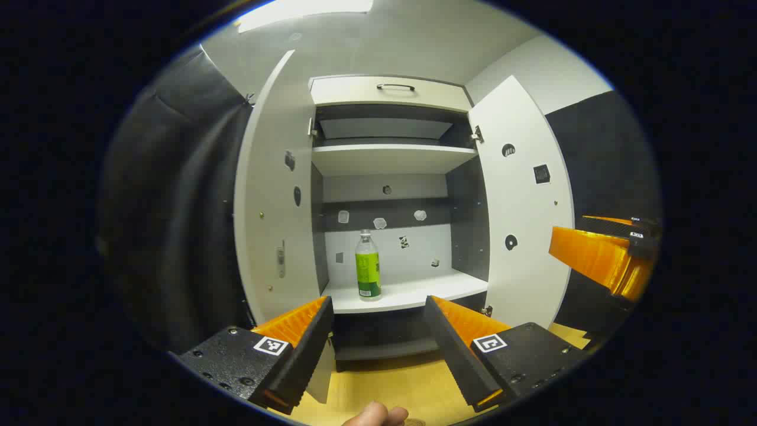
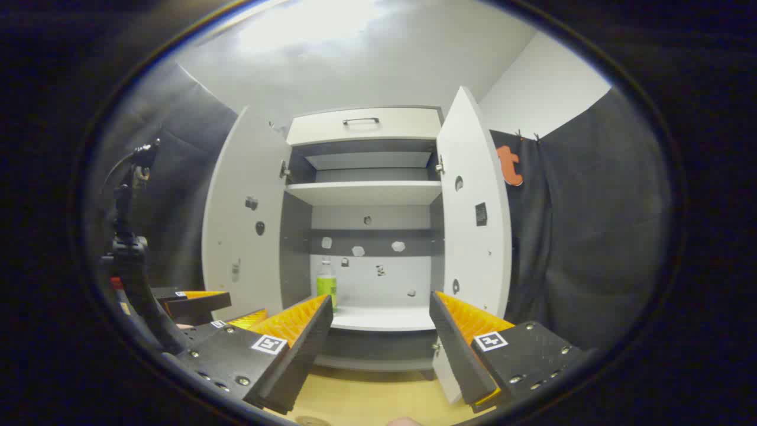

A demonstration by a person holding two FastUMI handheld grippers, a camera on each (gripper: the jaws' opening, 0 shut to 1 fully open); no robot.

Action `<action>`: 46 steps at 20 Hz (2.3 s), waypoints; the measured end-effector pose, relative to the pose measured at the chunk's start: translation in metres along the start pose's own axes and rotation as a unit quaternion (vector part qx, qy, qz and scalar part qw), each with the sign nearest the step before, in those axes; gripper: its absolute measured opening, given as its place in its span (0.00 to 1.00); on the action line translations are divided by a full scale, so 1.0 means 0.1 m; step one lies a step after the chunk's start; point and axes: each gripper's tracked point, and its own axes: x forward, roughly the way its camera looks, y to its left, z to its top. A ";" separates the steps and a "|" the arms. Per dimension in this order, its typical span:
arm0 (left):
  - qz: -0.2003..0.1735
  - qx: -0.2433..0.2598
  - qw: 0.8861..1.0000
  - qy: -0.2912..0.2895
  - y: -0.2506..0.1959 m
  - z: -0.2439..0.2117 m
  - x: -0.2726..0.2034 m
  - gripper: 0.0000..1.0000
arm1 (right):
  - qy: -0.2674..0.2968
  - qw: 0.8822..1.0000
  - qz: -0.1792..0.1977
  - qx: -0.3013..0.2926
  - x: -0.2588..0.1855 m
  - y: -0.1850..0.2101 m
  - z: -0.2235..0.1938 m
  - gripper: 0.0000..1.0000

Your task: Grasp the bottle in the cabinet with the left hand and place it on the coaster, then close the right door with the right hand and the left door with the left hand.

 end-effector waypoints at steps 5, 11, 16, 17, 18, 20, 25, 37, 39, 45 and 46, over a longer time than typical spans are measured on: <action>0.032 -0.013 0.999 0.004 0.07 0.23 -0.38 0.98 | 0.020 1.000 -0.005 -0.003 -0.27 -0.21 0.21 0.96; 0.050 -0.012 0.999 0.008 -0.04 0.36 -0.70 0.97 | 0.012 1.000 -0.001 -0.007 -0.50 -0.49 0.33 0.99; 0.043 -0.031 0.998 0.021 -0.15 0.46 -0.70 0.98 | 0.005 1.000 -0.004 -0.005 -0.48 -0.65 0.39 0.96; 0.041 -0.030 0.998 0.021 -0.15 0.50 -0.66 0.98 | 0.005 1.000 -0.011 -0.004 -0.45 -0.71 0.40 0.96; 0.040 -0.026 0.999 0.021 -0.16 0.54 -0.60 0.98 | 0.003 1.000 -0.020 -0.006 -0.42 -0.78 0.40 0.96; 0.036 -0.024 0.999 0.019 -0.19 0.58 -0.46 0.98 | 0.002 0.999 -0.034 -0.012 -0.34 -0.88 0.40 0.99; 0.013 -0.053 0.998 0.022 -0.30 0.52 0.13 0.98 | -0.004 0.999 -0.049 -0.008 -0.12 -0.98 0.40 0.99; 0.005 -0.043 0.999 0.023 -0.13 0.05 2.15 0.98 | -0.028 0.999 -0.029 -0.007 0.50 -0.92 0.30 0.99; 0.025 -0.040 0.999 0.021 0.01 -0.04 2.47 0.98 | -0.038 0.999 -0.023 -0.009 0.54 -0.89 0.31 0.99; 0.027 -0.047 0.998 0.043 0.12 -0.36 3.12 0.95 | -0.043 0.999 -0.006 -0.003 0.65 -0.79 0.17 0.99; 0.030 -0.042 0.998 0.045 0.15 -0.40 3.20 0.95 | -0.039 0.999 -0.009 -0.004 0.67 -0.80 0.15 0.99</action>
